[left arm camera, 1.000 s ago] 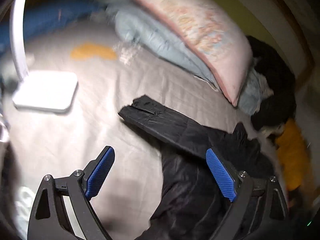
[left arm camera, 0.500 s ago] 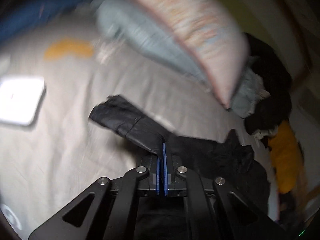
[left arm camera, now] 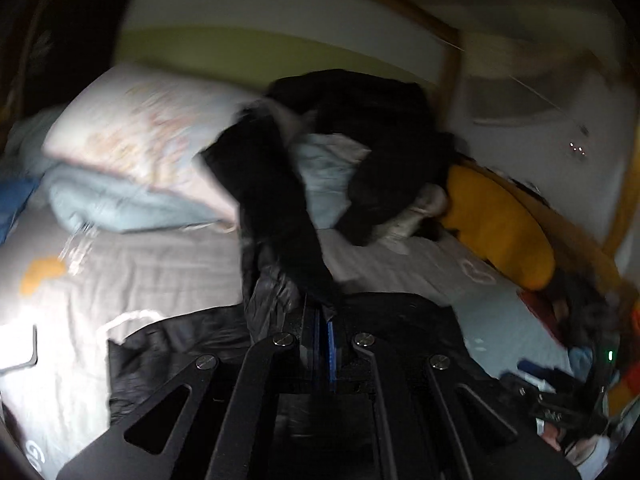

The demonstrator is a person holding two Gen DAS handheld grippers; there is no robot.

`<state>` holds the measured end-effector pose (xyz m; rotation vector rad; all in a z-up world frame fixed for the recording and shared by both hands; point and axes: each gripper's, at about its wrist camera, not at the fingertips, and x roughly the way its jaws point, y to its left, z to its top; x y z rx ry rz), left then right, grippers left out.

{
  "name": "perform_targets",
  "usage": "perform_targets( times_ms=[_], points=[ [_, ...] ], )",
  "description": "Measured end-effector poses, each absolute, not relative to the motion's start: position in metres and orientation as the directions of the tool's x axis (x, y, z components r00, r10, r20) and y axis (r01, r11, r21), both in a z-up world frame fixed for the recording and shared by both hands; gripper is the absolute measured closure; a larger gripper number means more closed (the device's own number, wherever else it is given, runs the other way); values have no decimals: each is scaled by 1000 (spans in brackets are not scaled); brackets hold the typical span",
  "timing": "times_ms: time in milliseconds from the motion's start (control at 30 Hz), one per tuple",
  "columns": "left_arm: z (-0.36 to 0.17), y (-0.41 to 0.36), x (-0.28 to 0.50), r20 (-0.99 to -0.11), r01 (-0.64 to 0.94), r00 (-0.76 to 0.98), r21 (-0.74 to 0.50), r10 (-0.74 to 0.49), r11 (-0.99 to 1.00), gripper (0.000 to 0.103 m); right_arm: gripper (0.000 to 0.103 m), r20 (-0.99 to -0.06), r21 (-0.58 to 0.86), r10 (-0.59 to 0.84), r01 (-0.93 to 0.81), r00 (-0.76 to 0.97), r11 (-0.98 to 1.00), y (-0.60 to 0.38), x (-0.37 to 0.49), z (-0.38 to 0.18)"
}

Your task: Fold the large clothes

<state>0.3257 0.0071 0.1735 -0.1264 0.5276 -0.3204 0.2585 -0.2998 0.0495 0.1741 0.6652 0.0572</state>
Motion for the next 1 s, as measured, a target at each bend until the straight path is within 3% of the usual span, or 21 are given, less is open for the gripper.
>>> perform_targets(
  times_ms=[133, 433, 567, 633, 667, 700, 1000],
  points=[
    [162, -55, 315, -487, 287, 825, -78, -288, 955, 101, 26, -593, 231, 83, 70, 801, 970, -322, 259, 58],
    [75, -139, 291, -661, 470, 615, -130, -429, 873, 99, 26, -605, 395, 127, 158, 786, 905, -371, 266, 62],
    [56, -151, 271, -687, 511, 605, -53, -402, 858, 97, 26, -600, 425, 138, 168, 788, 889, -376, 265, 62],
    [53, -146, 260, -692, 532, 594, -43, -409, 846, 82, 26, -599, 416, 156, 138, 786, 899, -371, 264, 63],
    [52, -141, 254, -694, 535, 590, -46, -412, 843, 65, 26, -599, 409, 164, 123, 784, 904, -367, 264, 63],
    [54, -140, 248, -692, 534, 592, -48, -413, 844, 55, 26, -601, 398, 177, 100, 779, 912, -362, 264, 62],
    [60, -53, 227, -679, 394, 674, -3, -291, 919, 46, 26, -694, 269, 159, 48, 702, 962, -314, 273, 36]
  ],
)
